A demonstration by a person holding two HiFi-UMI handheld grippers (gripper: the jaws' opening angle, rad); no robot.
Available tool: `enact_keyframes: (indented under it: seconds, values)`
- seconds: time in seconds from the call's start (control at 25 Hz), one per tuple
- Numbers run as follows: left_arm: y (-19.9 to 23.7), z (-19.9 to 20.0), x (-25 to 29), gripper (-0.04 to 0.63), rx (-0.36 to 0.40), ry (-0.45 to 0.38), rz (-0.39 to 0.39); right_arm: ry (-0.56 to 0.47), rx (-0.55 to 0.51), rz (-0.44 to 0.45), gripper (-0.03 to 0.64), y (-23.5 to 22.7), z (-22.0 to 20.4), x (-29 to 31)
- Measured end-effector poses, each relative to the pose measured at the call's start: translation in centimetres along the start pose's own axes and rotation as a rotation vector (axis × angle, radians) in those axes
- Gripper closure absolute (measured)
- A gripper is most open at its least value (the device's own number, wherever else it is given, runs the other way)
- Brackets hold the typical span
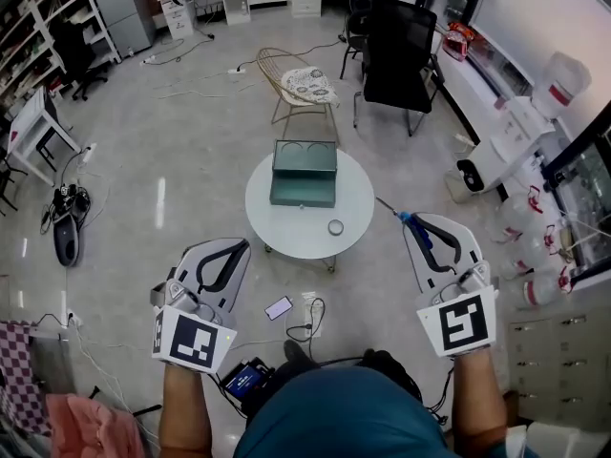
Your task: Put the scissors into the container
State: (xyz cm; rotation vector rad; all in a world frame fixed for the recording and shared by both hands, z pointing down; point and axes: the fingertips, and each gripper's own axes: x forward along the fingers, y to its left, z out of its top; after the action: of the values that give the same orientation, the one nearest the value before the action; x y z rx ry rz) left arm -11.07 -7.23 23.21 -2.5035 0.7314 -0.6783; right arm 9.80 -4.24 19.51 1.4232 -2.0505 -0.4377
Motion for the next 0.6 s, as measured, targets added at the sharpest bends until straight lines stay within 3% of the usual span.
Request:
enact_keyframes:
  seconds: [0.36,0.6]
  values:
    - [4.8,-2.0,-0.1,0.577,-0.016,-0.027,0.033,0.01,-0.021,0.004,0.561,0.3,2.4,4.5]
    - [7.3,-3.9,1.6,0.577,-0.024,0.026,0.075,-0.03,-0.026,0.054,0.561,-0.7,2.6,9.9]
